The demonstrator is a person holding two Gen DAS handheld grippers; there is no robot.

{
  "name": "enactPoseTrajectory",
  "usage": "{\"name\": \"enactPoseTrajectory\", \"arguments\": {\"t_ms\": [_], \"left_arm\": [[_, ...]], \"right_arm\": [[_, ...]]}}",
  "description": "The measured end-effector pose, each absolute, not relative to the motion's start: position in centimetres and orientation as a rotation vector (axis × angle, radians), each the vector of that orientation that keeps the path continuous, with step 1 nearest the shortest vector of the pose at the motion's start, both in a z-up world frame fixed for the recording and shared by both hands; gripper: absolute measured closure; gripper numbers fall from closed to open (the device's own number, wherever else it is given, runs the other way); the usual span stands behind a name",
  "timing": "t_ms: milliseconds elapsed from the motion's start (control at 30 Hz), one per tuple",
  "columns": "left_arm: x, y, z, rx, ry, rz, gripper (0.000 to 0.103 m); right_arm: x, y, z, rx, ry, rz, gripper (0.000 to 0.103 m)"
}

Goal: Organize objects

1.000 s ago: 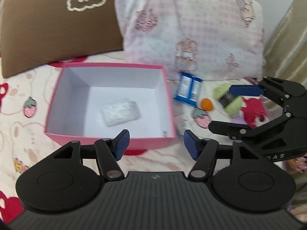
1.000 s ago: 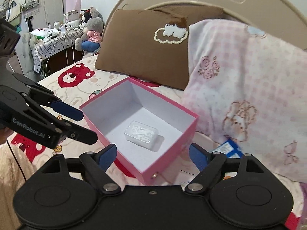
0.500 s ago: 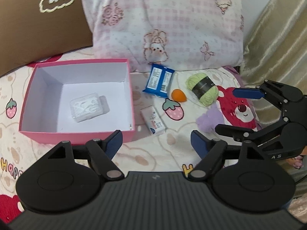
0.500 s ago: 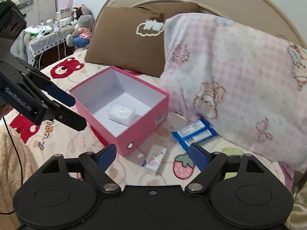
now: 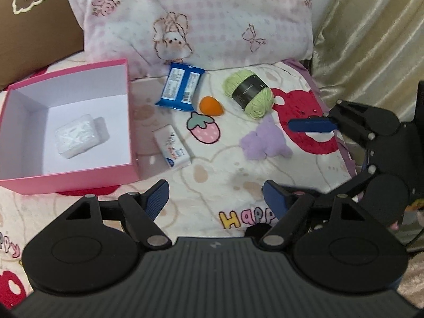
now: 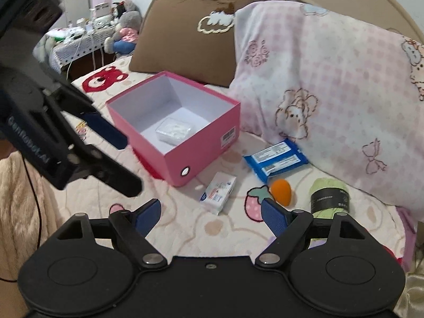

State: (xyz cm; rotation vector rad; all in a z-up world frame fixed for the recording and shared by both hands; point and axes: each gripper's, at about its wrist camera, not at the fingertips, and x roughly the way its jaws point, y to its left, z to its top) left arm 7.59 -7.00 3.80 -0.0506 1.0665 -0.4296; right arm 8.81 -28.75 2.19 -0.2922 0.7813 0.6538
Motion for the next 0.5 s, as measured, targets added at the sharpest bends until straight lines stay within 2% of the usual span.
{"name": "enactPoseTrajectory", "arguments": {"t_ms": [233,500], "left_arm": [[8.5,-7.9,0.9,-0.003,0.990,-0.375,0.027],[10.4,-7.9,-3.2,-0.078,0.994,-0.341,0.028]], "right_arm": [[8.9,-29.1,-0.8,-0.278,0.845,0.666,0.018],[10.6,-28.6,-3.3,-0.241,0.902,0.609,0.020]]}}
